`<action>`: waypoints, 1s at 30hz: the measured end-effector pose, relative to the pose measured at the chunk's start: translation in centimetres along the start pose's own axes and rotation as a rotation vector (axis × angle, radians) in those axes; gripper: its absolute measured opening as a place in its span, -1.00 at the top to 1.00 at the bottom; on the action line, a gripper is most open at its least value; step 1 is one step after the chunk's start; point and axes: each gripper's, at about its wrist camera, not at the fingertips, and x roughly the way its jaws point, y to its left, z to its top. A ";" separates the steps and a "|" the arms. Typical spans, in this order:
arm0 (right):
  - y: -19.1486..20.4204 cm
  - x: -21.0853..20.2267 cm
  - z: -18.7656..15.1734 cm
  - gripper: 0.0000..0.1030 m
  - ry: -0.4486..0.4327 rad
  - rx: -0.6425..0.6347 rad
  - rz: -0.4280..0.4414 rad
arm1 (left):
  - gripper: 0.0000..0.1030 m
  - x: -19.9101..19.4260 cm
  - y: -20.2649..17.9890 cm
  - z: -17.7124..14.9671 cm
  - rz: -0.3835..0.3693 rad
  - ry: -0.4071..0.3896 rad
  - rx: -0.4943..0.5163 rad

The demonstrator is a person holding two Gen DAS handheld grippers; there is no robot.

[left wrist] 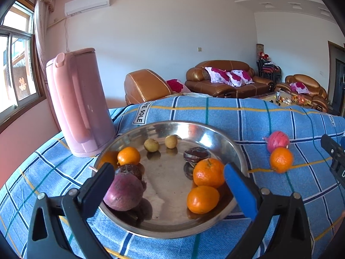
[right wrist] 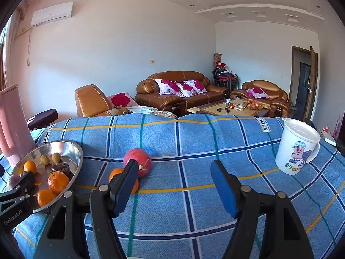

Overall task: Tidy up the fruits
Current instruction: 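Close the left gripper around the loose orange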

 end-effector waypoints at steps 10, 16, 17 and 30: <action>-3.1 -0.1 0.2 -0.37 -0.020 -0.017 -0.055 | -1.00 -0.6 -4.1 -0.3 -0.093 0.029 0.072; -4.8 0.1 0.4 -0.37 -0.033 -0.026 -0.085 | -0.93 -0.4 -7.4 -0.1 -0.185 0.049 0.126; -5.1 0.2 0.5 -0.37 -0.029 -0.020 -0.089 | -0.86 -0.3 -8.2 0.0 -0.197 0.048 0.143; -7.3 1.4 0.6 -0.38 0.028 0.080 -0.085 | -0.10 5.6 -16.9 1.8 -0.327 0.271 0.217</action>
